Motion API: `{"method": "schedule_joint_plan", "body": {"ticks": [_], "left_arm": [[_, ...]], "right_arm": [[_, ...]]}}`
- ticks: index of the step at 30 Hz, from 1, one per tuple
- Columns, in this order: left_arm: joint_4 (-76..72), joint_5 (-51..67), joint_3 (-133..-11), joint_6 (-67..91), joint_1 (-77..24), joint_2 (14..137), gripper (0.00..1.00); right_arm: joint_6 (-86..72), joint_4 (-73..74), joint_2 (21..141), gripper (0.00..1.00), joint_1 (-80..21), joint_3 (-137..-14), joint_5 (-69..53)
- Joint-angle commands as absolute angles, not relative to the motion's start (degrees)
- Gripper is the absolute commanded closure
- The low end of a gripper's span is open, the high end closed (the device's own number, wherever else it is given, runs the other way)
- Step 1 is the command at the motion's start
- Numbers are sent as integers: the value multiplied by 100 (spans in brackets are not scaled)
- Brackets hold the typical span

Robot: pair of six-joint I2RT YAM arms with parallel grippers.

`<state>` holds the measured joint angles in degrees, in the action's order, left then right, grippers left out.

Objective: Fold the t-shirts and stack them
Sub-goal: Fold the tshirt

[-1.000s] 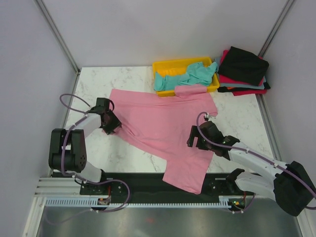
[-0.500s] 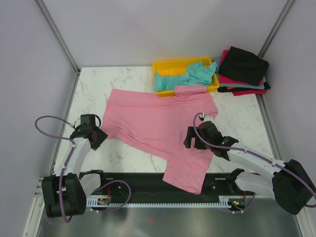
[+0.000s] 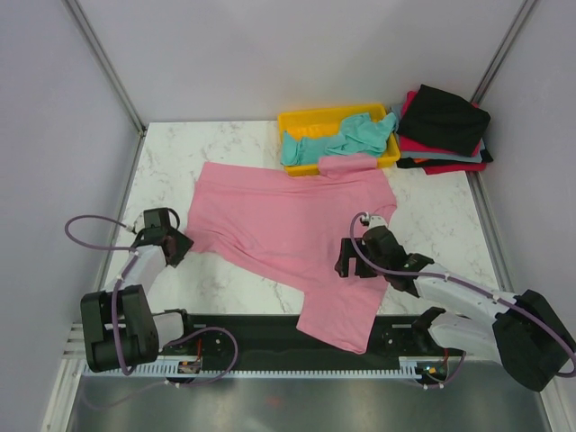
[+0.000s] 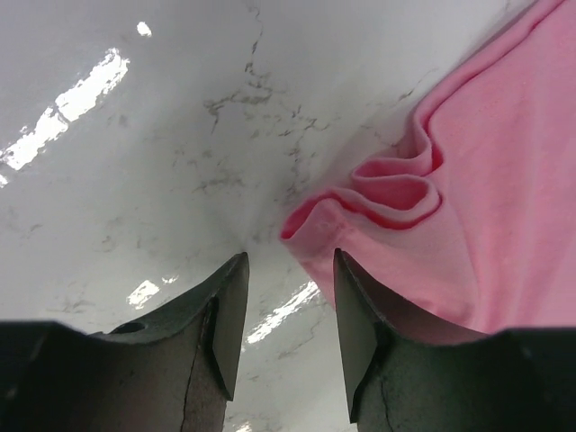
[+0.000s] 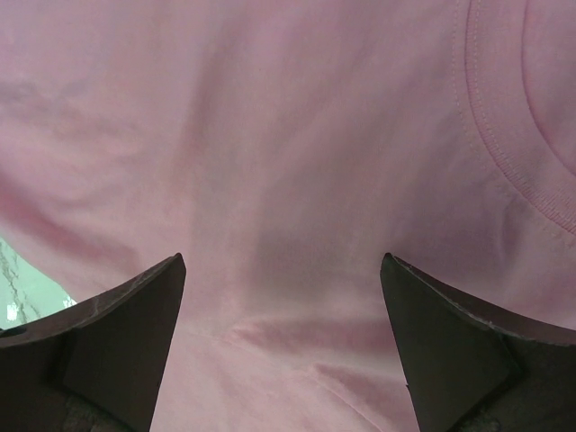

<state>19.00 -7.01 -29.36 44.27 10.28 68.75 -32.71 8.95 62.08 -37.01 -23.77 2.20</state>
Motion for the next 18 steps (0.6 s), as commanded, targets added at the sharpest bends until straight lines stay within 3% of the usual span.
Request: {"method": "schedule_joint_plan", "body": {"ticks": [1,7,8,13,14,18], "left_arm": [[1345,-658,-2681,4544,1037,6830,50],[1258,-756,-2733,4474,1037,7057,52],[1187,-712,-2733,4456,1046,7119,63],[949,-493,-2883,4342,1046,7576,83],[941,-475,-2909,4316,1046,7620,97],[1072,-325,-2944,4237,1037,7296,98]], "right_arm": [[-3147,624,6319,2,-3718,-2311,185],[-3103,589,6425,2,-3726,-2338,176],[-3085,580,6425,2,-3718,-2338,167],[-3146,667,6311,2,-3726,-2329,141],[-3294,877,6302,2,-3718,-2355,88],[-3770,1718,5960,2,-4119,-2618,349]]}}
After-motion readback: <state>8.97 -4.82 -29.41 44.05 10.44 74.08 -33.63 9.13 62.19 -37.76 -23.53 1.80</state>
